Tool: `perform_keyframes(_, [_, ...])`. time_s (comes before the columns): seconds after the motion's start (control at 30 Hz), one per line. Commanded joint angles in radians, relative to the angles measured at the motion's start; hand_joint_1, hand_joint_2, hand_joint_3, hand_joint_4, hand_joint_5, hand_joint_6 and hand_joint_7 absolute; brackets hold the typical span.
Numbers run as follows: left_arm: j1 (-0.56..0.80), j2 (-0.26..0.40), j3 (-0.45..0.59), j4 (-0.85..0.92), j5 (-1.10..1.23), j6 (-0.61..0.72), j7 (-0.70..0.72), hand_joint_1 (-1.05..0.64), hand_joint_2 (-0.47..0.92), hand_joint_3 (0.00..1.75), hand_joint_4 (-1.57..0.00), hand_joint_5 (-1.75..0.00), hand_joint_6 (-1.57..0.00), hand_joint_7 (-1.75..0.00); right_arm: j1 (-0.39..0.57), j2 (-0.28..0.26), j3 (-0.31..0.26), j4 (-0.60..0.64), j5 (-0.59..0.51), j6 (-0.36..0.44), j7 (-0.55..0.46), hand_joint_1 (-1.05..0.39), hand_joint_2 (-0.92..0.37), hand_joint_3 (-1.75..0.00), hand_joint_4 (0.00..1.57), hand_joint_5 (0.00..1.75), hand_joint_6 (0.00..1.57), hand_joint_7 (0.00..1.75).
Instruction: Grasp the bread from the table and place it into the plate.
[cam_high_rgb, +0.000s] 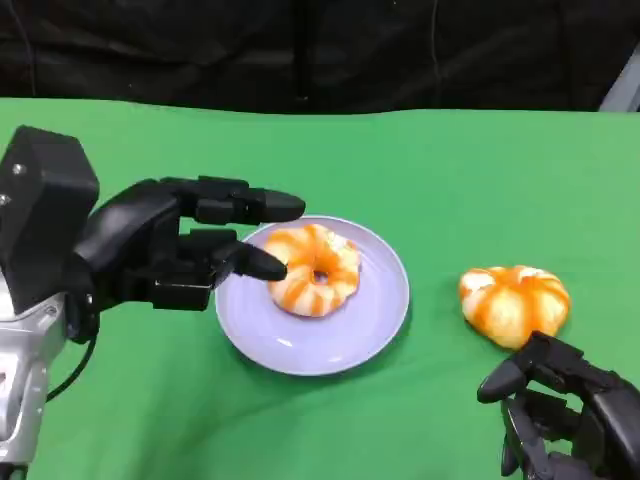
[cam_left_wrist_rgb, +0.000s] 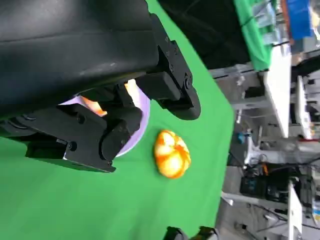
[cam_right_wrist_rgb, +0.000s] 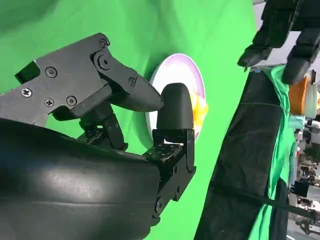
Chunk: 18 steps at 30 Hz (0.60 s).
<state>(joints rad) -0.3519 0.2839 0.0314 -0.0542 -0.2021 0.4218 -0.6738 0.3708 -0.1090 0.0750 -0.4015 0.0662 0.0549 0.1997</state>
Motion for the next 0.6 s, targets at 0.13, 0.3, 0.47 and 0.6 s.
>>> perform_keyframes(0.13, [-0.003,0.025,-0.003,-0.016,-0.017,0.011,0.019,0.19,0.72,1.13,-0.53,-0.86,-0.81,-0.02,0.002,-0.005,-0.005,-0.006,0.002,0.003,-0.005,-0.07,-0.68,-1.04,0.74,1.75,0.64,1.6])
perform_keyframes(0.3, [-0.003,0.027,-0.004,-0.016,-0.019,0.011,0.021,0.19,0.72,1.13,-0.53,-0.87,-0.81,-0.02,0.002,-0.005,-0.005,-0.006,0.002,0.003,-0.005,-0.07,-0.68,-1.04,0.74,1.75,0.64,1.6])
perform_keyframes(0.47, [-0.003,0.029,-0.006,-0.016,-0.022,0.011,0.022,0.19,0.72,1.13,-0.52,-0.87,-0.81,-0.02,0.002,-0.005,-0.005,-0.006,0.002,0.003,-0.005,-0.07,-0.68,-1.04,0.74,1.75,0.64,1.6])
perform_keyframes(0.6, [0.154,0.015,0.094,-0.089,-0.124,-0.022,0.01,0.12,0.68,1.17,-0.87,-1.54,-1.0,-1.11,-0.005,-0.003,-0.004,-0.001,0.005,0.011,-0.007,-0.06,-0.68,-1.04,0.74,1.75,0.64,1.6])
